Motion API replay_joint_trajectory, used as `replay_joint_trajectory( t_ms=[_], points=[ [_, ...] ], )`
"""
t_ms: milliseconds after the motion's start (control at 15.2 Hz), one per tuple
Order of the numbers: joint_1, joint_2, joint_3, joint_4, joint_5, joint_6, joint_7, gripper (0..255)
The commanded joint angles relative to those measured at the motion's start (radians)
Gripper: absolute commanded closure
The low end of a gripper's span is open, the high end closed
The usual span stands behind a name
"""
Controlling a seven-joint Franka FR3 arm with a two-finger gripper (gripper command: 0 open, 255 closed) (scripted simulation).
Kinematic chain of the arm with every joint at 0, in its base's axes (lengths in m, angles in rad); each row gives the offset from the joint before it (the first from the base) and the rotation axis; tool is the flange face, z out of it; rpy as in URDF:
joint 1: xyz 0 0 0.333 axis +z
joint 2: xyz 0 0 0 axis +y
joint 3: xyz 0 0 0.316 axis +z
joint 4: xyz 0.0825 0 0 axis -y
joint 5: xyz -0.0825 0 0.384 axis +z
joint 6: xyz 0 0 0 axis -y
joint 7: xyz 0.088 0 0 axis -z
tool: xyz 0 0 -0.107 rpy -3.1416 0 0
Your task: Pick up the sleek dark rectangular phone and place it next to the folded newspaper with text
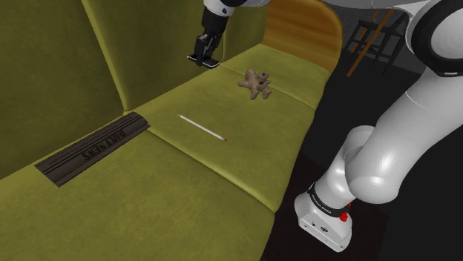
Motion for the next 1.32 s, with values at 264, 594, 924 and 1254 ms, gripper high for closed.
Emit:
replay_joint_trajectory(
  t_ms=[264, 594, 924, 1254],
  points=[
    [0.065, 0.065, 0.068, 0.083, -0.019, -0.012, 0.142, 255],
    [0.121, 0.145, 0.114, 0.189, -0.039, -0.036, 0.252, 255],
    [0.180, 0.249, 0.152, 0.334, -0.063, -0.077, 0.355, 255],
    [0.227, 0.384, 0.201, 0.532, -0.099, -0.142, 0.453, 255]
  ],
)
